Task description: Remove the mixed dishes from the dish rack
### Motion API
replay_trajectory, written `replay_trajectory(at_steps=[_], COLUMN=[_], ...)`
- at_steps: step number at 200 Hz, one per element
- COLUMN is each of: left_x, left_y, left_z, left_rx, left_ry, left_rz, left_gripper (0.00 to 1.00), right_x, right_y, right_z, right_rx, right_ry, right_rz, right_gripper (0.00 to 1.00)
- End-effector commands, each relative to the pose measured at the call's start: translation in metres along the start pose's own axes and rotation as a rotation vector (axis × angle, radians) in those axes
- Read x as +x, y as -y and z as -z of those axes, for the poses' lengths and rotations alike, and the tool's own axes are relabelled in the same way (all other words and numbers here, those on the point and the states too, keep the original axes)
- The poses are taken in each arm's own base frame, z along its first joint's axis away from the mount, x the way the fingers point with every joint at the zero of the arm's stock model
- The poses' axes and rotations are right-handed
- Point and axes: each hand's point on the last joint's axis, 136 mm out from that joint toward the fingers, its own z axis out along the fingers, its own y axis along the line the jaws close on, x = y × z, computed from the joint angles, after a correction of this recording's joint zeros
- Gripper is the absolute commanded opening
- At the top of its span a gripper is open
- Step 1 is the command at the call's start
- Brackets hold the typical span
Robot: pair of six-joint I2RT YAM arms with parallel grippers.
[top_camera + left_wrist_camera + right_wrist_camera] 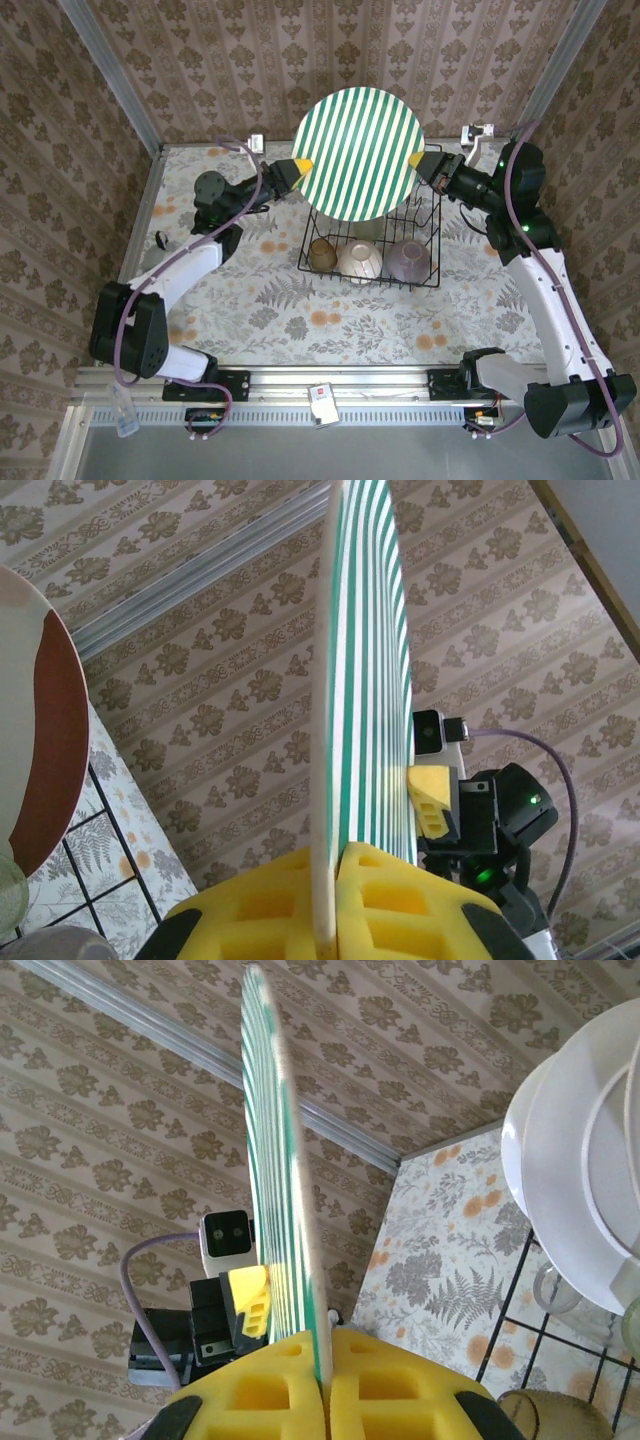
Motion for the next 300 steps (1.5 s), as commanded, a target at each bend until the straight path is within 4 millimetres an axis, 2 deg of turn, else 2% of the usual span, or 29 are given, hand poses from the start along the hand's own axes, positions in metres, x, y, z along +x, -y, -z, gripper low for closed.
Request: replay_trajectory(at_steps=[1, 26, 33, 52, 61, 75, 85, 115, 150, 177, 211, 244, 276, 300], left_x=[-0.003, -0.006, -0.008, -0.013, -0.016, -0.027, -0.033, -0.062, -0.100, -0.118, -0.120, -0.113, -0.107, -0.108], left_y=[0.009, 0.013, 0.014, 0.015, 0.015, 0.013, 0.012, 0.003, -0.022, -0.065, -0.131, -0.189, -0.237, -0.259], left_z=[0.005, 0.012, 0.013, 0.019, 0.023, 0.031, 0.037, 0.069, 0.123, 0.171, 0.219, 0.238, 0.244, 0.241], left_rx=[-0.011, -0.019, -0.022, -0.039, -0.051, -0.087, -0.117, -0.206, -0.326, -0.462, -0.625, -0.756, -0.801, -0.767], left_ry=[0.049, 0.093, 0.104, 0.140, 0.159, 0.219, 0.249, 0.372, 0.521, 0.604, 0.654, 0.630, 0.603, 0.596], left_rz=[-0.079, -0.082, -0.082, -0.082, -0.084, -0.091, -0.097, -0.106, -0.084, -0.034, 0.067, 0.130, 0.196, 0.218], left_gripper=[0.00, 0.00, 0.00, 0.00, 0.00, 0.00, 0.00, 0.00, 0.00, 0.00, 0.00, 0.00, 0.00, 0.00], right_x=[-0.001, -0.002, -0.003, -0.004, -0.004, -0.004, -0.004, 0.002, 0.021, 0.033, 0.040, 0.042, 0.036, 0.041], right_y=[-0.015, -0.017, -0.018, -0.018, -0.017, -0.010, -0.002, 0.021, 0.053, 0.069, 0.080, 0.094, 0.105, 0.116], right_z=[-0.002, -0.006, -0.007, -0.009, -0.009, -0.007, -0.004, 0.009, 0.023, 0.029, 0.032, 0.029, 0.031, 0.032], right_rx=[-0.063, -0.084, -0.089, -0.092, -0.077, -0.017, 0.041, 0.202, 0.360, 0.435, 0.485, 0.541, 0.611, 0.669], right_ry=[-0.005, -0.010, -0.011, -0.004, 0.002, 0.019, 0.033, 0.087, 0.056, 0.022, 0.000, -0.006, 0.029, 0.001], right_rz=[0.009, 0.016, 0.018, 0.033, 0.048, 0.078, 0.098, 0.148, 0.188, 0.201, 0.209, 0.201, 0.208, 0.203], right_gripper=[0.00, 0.00, 0.07, 0.55, 0.72, 0.92, 1.00, 1.00, 1.00, 1.00, 1.00, 1.00, 1.00, 1.00])
